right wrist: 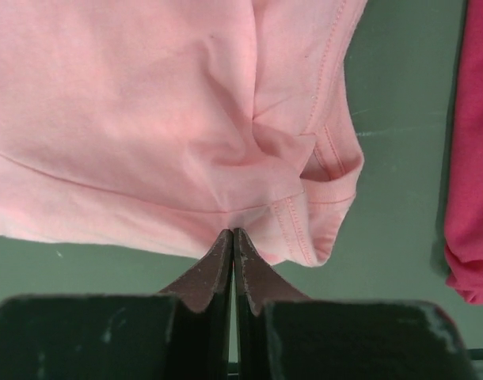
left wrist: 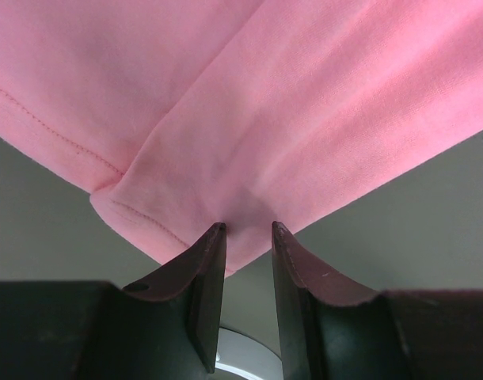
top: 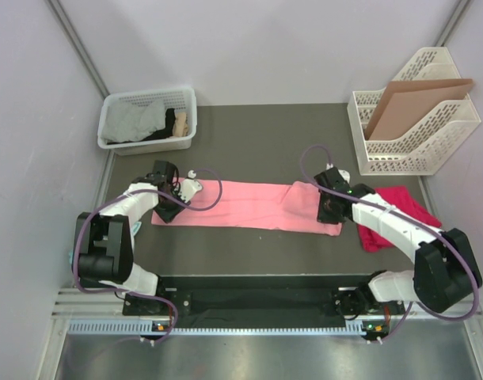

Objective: Fold and stack the t-shirts
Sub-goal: Fold the tshirt

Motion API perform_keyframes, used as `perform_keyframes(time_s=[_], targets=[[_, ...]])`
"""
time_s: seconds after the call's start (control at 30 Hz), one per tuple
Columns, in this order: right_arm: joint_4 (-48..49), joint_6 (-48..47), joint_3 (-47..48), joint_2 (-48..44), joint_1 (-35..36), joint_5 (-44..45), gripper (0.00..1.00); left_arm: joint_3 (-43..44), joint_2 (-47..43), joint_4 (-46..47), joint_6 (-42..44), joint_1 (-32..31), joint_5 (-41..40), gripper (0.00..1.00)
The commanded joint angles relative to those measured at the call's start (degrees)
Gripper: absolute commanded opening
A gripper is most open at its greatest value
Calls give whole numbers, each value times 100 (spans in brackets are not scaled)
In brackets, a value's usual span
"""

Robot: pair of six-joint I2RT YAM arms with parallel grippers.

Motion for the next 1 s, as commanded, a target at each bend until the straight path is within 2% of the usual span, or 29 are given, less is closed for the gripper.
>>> perform_keyframes(time_s=[0.0, 0.3, 0.47, 0.5, 0.53, 0.57, 0.67, 0.8, 0.9, 0.97], targets=[[-223, 183, -137, -525, -53, -93, 0, 124, -153, -44, 30, 31, 32, 36], [-890, 570, -646, -1755, 52, -313, 0, 194, -153, -71, 56, 31, -11, 36], [-1506, 922, -524, -2336, 334, -453, 1, 255, -153, -106, 65, 22, -20, 35], [-1567, 931, -524, -2380, 360, -523, 9, 264, -153, -132, 65, 31, -12, 36], [-1672, 931, -541, -2450, 369, -559, 26, 282, -153, -141, 65, 31, -12, 35], [-1700, 940, -576, -2485, 378, -611, 52, 299, -171, -158, 65, 31, -12, 36], [-1779, 957, -577, -2608, 378, -770, 68, 291, -206, -167, 65, 31, -20, 35], [-1964, 861, 46, -2574, 378, -682, 69, 256, -250, -185, 100, 31, -47, 35], [-1526, 668, 574, -2188, 343, -594, 67, 255, -259, -167, 91, 31, -55, 36], [-1016, 563, 890, -1582, 308, -577, 66, 326, -241, -246, 48, 22, -55, 36]])
